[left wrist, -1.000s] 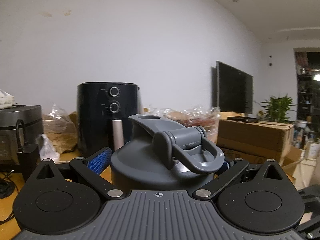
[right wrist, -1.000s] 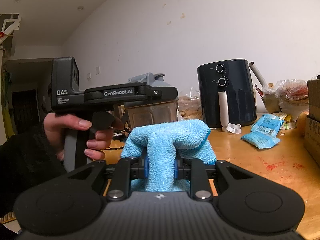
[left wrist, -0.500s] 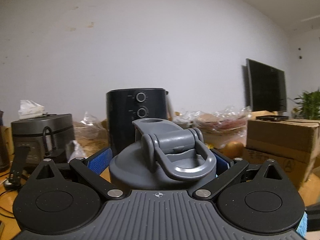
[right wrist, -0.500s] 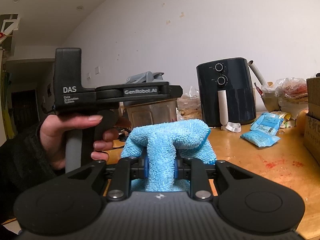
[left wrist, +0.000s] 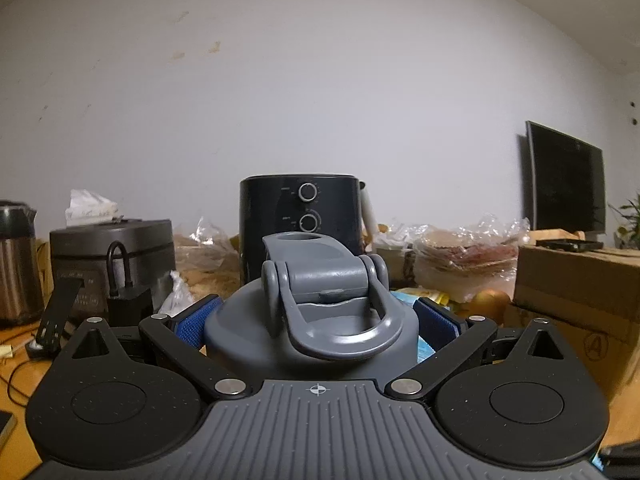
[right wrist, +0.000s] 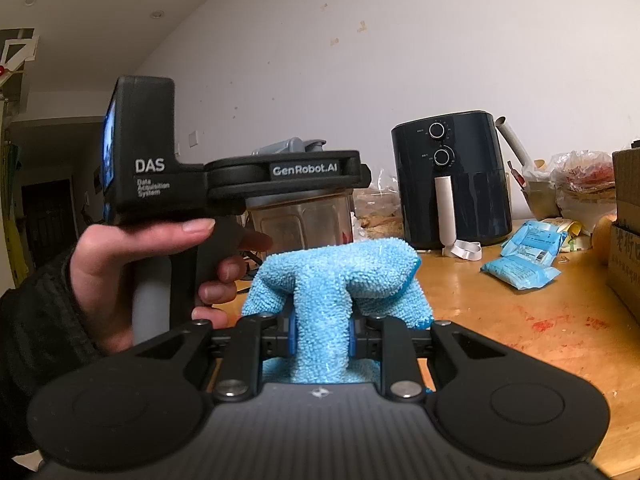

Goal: Clean container
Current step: 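Rotate the left tool to twist the bottle base on the cloth while the right tool holds it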

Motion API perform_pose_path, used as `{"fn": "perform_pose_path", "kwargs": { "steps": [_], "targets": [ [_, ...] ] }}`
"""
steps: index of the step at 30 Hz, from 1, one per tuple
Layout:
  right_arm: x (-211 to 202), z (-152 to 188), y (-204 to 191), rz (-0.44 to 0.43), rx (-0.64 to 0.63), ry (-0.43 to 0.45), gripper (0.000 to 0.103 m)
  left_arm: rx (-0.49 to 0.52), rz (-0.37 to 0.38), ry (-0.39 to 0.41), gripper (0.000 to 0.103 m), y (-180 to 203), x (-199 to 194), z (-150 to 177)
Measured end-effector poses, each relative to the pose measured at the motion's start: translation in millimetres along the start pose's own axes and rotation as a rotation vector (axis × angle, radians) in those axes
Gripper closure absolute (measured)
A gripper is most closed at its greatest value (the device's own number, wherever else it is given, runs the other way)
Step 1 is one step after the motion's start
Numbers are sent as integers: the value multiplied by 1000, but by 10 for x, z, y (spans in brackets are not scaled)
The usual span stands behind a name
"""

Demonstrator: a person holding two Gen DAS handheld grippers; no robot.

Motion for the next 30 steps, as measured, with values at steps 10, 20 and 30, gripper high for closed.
{"fn": "perform_pose_path", "kwargs": {
  "steps": [10,20,30],
  "targets": [
    [19,4,0,-1,0,-2,81,5,-110,17,0,9,-28,-41],
    [15,-4,6,4,2,-3,81,23,-196,24,0,79,-54,-86],
    [12,-6,12,6,4,-4,81,-4,-221,-29,0,62,1,-54]
  ]
}}
Point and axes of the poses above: each gripper's, at about its wrist camera, not at the fingertips, and x roughly the way its jaws point, y to its right, z to its underside, the point moved 9 cm from there along x, roughly the way its jaws point, and after that the axes turned 6 degrees about x, right-handed, at the moved point
